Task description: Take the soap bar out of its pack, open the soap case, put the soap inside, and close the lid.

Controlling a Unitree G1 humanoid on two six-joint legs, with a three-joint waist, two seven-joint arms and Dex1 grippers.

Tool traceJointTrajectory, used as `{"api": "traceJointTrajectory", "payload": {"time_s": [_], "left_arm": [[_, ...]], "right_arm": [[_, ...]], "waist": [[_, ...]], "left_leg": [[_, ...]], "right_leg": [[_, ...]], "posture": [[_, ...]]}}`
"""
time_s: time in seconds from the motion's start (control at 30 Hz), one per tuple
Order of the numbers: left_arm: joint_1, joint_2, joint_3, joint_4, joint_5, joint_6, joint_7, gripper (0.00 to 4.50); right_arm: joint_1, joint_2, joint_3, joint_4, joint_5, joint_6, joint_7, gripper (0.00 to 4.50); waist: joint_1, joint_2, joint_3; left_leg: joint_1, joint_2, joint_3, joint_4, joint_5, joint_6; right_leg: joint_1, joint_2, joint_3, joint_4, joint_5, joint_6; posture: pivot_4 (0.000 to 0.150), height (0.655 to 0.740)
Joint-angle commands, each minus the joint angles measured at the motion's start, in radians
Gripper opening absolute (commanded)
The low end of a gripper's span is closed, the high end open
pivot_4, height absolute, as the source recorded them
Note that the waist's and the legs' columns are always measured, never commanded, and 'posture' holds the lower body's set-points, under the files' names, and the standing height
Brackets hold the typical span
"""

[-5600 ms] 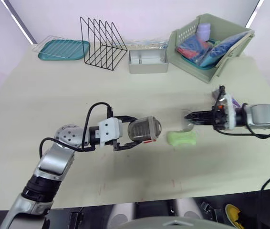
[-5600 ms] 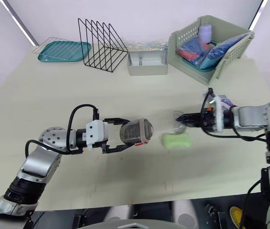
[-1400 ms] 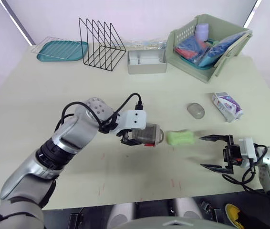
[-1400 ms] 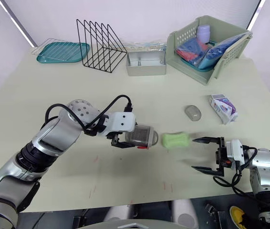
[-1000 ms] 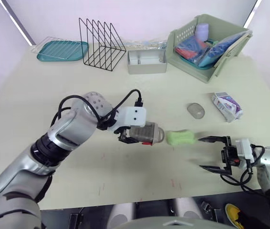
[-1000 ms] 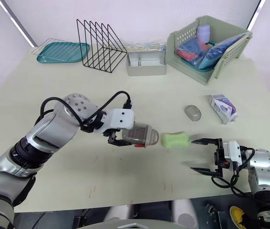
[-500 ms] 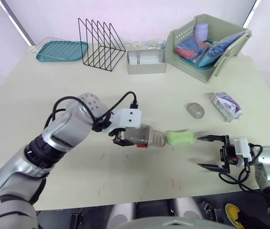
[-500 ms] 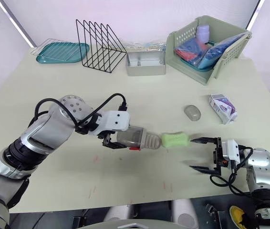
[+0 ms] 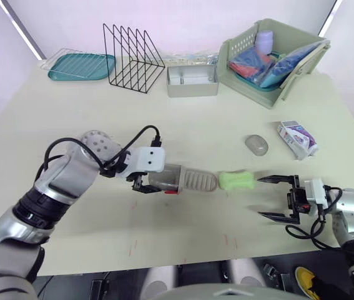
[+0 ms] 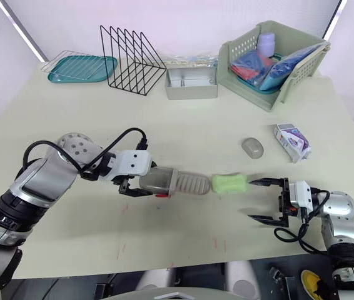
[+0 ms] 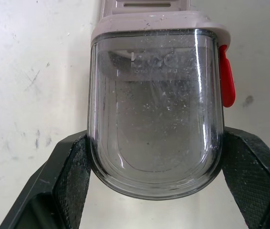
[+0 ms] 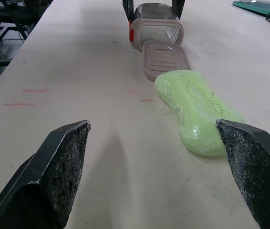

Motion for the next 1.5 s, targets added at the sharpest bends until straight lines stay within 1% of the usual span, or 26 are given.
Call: {"api": "traceJointTrajectory", "payload": {"time_s": [0.03, 0.13, 0.2, 0.37, 0.6, 0.7, 0.8, 0.87, 1.0, 1.07, 1.13, 1.2, 1.3, 1.37, 1.5], "left_arm": [[0.008, -0.005, 0.035, 0.045, -0.004, -0.076, 0.003, 3.45], [0.018, -0.016, 0.047, 0.076, -0.011, -0.113, 0.003, 3.45], [0.022, -0.019, 0.055, 0.096, -0.011, -0.135, 0.004, 4.47], [0.023, -0.021, 0.087, 0.113, -0.047, -0.158, -0.005, 4.49], [0.045, 0.015, 0.145, 0.093, -0.091, -0.16, -0.036, 4.49], [0.079, 0.042, 0.216, 0.071, -0.157, -0.148, -0.055, 4.49], [0.104, 0.034, 0.285, 0.049, -0.239, -0.114, -0.052, 4.49], [0.133, 0.01, 0.348, 0.034, -0.303, -0.1, -0.028, 4.49], [0.229, -0.074, 0.475, -0.022, -0.428, -0.06, 0.062, 4.49], [0.292, -0.103, 0.51, -0.062, -0.454, -0.063, 0.094, 4.49], [0.386, -0.144, 0.552, -0.111, -0.5, -0.065, 0.122, 4.49], [0.502, -0.179, 0.57, -0.135, -0.488, -0.135, 0.131, 4.49], [0.616, -0.209, 0.561, -0.176, -0.466, -0.23, 0.118, 4.49], [0.656, -0.227, 0.545, -0.186, -0.453, -0.282, 0.121, 4.49], [0.702, -0.253, 0.529, -0.166, -0.438, -0.351, 0.13, 4.49]], "right_arm": [[-0.011, -0.008, -0.005, -0.004, 0.002, -0.019, 0.005, 4.43], [-0.013, -0.012, -0.004, 0.0, 0.002, -0.021, 0.005, 4.43], [-0.012, -0.018, -0.004, 0.001, 0.004, -0.022, 0.005, 4.5], [-0.004, -0.034, -0.002, -0.006, 0.008, -0.019, 0.005, 4.5], [-0.017, -0.046, -0.007, -0.001, 0.008, -0.012, 0.005, 4.5], [-0.045, -0.053, -0.012, 0.0, 0.0, 0.0, -0.006, 4.5], [-0.075, -0.061, -0.011, -0.01, -0.005, 0.027, -0.021, 4.5], [-0.106, -0.07, -0.004, -0.032, -0.017, 0.055, -0.038, 4.5], [-0.154, -0.081, 0.027, -0.138, -0.042, 0.155, -0.093, 4.5], [-0.164, -0.09, 0.047, -0.192, -0.06, 0.193, -0.111, 4.5], [-0.18, -0.11, 0.089, -0.259, -0.102, 0.242, -0.124, 4.5], [-0.203, -0.134, 0.142, -0.315, -0.146, 0.318, -0.129, 4.5], [-0.253, -0.167, 0.207, -0.352, -0.216, 0.405, -0.139, 4.5], [-0.286, -0.178, 0.238, -0.366, -0.246, 0.471, -0.154, 4.5], [-0.33, -0.161, 0.279, -0.419, -0.272, 0.608, -0.206, 4.5]], "waist": [[0.0, 0.0, 0.0], [0.0, 0.0, 0.0], [0.0, 0.0, 0.0], [0.0, 0.0, 0.0], [-0.001, 0.0, 0.0], [-0.003, 0.0, 0.0], [-0.001, 0.0, 0.0], [0.001, 0.0, 0.0], [-0.001, 0.001, 0.0], [-0.001, 0.0, 0.0], [0.0, 0.0, 0.0], [-0.001, 0.001, 0.0], [0.002, 0.001, 0.0], [0.012, 0.0, 0.0], [0.025, 0.0, 0.0]], "left_leg": [[0.0, 0.0, 0.0, 0.0, 0.0, 0.0], [0.0, 0.0, 0.0, 0.0, 0.0, 0.0], [0.0, 0.0, 0.0, 0.0, 0.0, 0.0], [0.0, 0.0, 0.0, 0.0, 0.0, 0.0], [0.0, 0.0, 0.0, 0.0, 0.0, 0.0], [0.0, 0.0, 0.001, 0.0, 0.0, 0.0], [0.0, 0.0, 0.0, 0.0, 0.0, 0.0], [0.0, 0.0, 0.001, 0.0, 0.0, 0.0], [0.0, 0.0, 0.0, 0.0, 0.0, 0.0], [0.0, 0.003, 0.0, 0.0, 0.0, 0.0], [0.0, 0.004, 0.0, 0.0, 0.0, 0.0], [0.001, 0.005, 0.001, 0.0, 0.0, 0.0], [0.001, 0.005, 0.002, 0.0, 0.0, 0.0], [0.001, 0.005, 0.002, 0.0, 0.0, 0.0], [0.001, 0.005, 0.002, 0.0, 0.0, 0.0]], "right_leg": [[0.0, 0.0, 0.0, 0.0, 0.0, 0.0], [0.0, 0.0, 0.0, 0.0, 0.0, 0.0], [0.0, 0.0, 0.0, 0.0, 0.0, 0.0], [0.0, 0.0, 0.0, 0.0, 0.0, 0.0], [0.0, 0.0, 0.0, 0.001, 0.0, 0.0], [0.0, 0.0, 0.001, 0.001, 0.0, 0.0], [0.0, 0.0, 0.0, 0.001, 0.0, 0.0], [0.0, 0.0, 0.001, 0.001, 0.0, 0.0], [0.0, -0.001, 0.0, 0.001, 0.0, 0.0], [0.0, -0.001, 0.0, 0.001, 0.0, 0.0], [0.0, 0.0, 0.0, 0.001, 0.0, 0.0], [-0.001, 0.0, 0.002, 0.001, 0.0, 0.0], [-0.001, 0.0, 0.002, 0.001, 0.0, 0.0], [0.0, -0.001, 0.001, 0.0, 0.0, 0.0], [0.0, -0.001, 0.0, 0.0, 0.0, 0.0]], "posture": [[0.15, 0.74], [0.15, 0.74], [0.15, 0.74], [0.15, 0.74], [0.15, 0.74], [0.15, 0.74], [0.15, 0.74], [0.15, 0.74], [0.15, 0.74], [0.15, 0.74], [0.15, 0.74], [0.15, 0.74], [0.15, 0.74], [0.15, 0.74], [0.15, 0.74]]}}
